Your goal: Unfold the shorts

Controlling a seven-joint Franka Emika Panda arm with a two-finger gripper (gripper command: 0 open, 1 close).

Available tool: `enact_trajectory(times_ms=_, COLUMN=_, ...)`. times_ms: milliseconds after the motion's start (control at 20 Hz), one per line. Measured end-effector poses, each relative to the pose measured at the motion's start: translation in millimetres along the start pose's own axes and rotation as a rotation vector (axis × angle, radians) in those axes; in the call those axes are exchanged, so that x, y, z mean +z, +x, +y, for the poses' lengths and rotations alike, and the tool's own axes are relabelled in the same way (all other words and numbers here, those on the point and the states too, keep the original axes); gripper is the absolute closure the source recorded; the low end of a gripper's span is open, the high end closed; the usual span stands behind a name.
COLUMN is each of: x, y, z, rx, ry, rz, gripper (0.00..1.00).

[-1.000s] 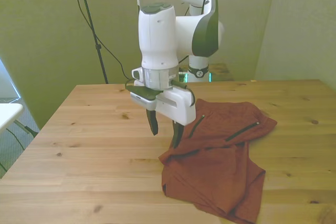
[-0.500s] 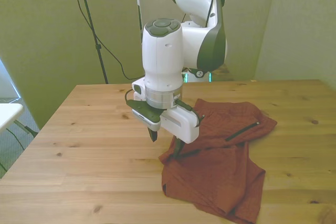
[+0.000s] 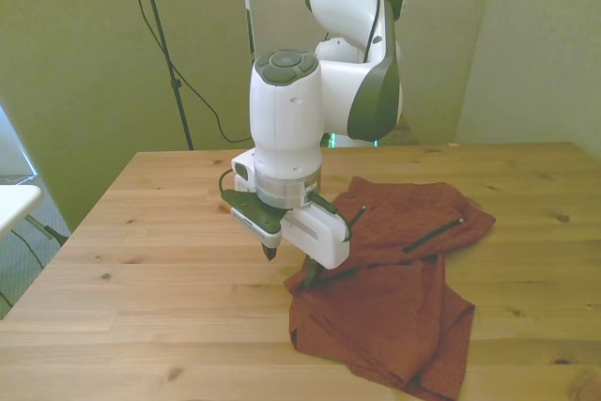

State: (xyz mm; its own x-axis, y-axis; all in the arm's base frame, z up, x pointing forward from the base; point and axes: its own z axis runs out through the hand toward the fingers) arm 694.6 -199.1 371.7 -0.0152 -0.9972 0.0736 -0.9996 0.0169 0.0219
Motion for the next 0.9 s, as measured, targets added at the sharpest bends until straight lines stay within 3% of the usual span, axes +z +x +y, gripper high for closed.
enact_trajectory(times_ms=500, x=12.0, y=-1.0, z=3.0, rx=-0.013, ry=-0.023, rz=-0.004, gripper=0.0)
enact_trajectory(times_ms=550, x=12.0, y=-0.8, z=3.0, rx=-0.015, ry=-0.023, rz=-0.004, gripper=1.0)
enact_trajectory(times_ms=900, x=12.0, y=-0.2, z=3.2, rx=-0.029, ry=-0.022, rz=-0.004, gripper=1.0)
